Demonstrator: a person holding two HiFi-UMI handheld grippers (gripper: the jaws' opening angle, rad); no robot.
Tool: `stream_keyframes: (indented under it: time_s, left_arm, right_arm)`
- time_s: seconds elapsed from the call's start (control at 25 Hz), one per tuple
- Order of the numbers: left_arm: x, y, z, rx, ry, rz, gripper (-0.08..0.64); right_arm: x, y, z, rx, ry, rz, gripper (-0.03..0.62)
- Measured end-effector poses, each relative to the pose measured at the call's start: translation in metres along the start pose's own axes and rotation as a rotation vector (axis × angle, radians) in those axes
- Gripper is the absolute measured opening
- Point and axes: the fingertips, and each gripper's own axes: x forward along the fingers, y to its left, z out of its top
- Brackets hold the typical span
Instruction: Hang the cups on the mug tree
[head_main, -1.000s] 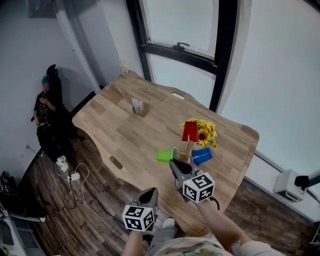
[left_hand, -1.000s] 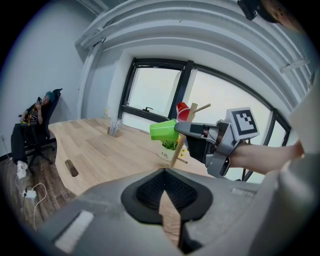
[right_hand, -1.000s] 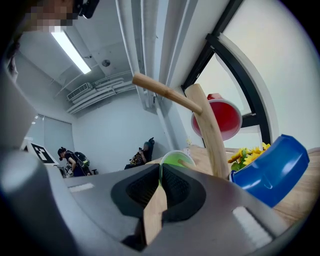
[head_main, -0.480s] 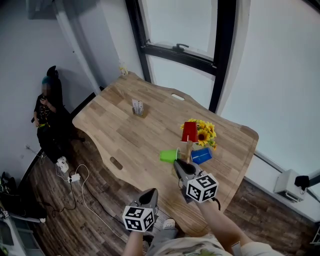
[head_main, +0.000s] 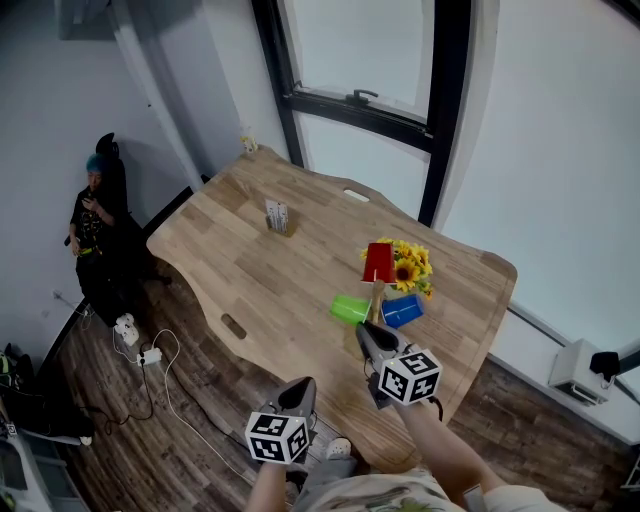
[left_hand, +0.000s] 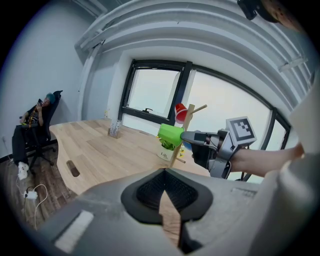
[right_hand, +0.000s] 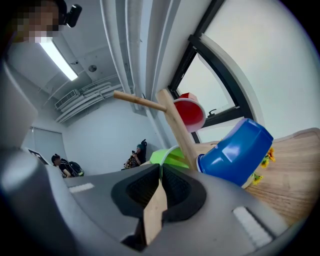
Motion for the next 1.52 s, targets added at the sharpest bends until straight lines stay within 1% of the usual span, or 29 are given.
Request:
stream_keyframes:
  time_s: [0.36,0.48,0.56,0.8,1.04,1.28,1.44,1.52]
  left_arm:
    - [-0.004,-0.005,0.002,0.006,-0.006,-0.001,0.002]
    - [-0.005,-0.006,0.003,0.009,-0.01,-0.002,0.002]
    - [-0.007,-0.007,0.004,0.012,-0.015,-0.003,0.002]
    - [-0.01,-0.012,0.011,0.025,-0.03,-0.014,0.002]
    - [-0.011,-0.025,0.019,0.05,-0.045,-0.041,0.002]
    - [-0.016,-0.044,0.03,0.076,-0.071,-0.081,0.002]
    - [-0.023,-0.054,0.035,0.09,-0.097,-0.098,0.002]
    - [-0.026,-0.059,0.037,0.096,-0.107,-0.103,0.002]
  right_arm:
    - [-0.003,-0.006,-0.01,-0.013,0.053,-0.037,0.025]
    - [-0.002,-0.005,-0.013,-0.019,0.071,-0.028,0.041]
    - [-0.003,-0.004,-0.015,-0.026,0.086,-0.026,0.065]
    - [-0.011,-0.002,-0.017,-0.064,0.118,-0.044,0.085]
    - [-0.029,0.003,-0.018,-0.185,0.166,-0.071,0.094]
    - [-0.056,0.013,-0.017,-0.279,0.172,-0.073,0.086]
    - [-0.073,0.025,-0.018,-0.348,0.165,-0.075,0.059]
    - [-0.081,0.031,-0.016,-0.385,0.145,-0.08,0.021]
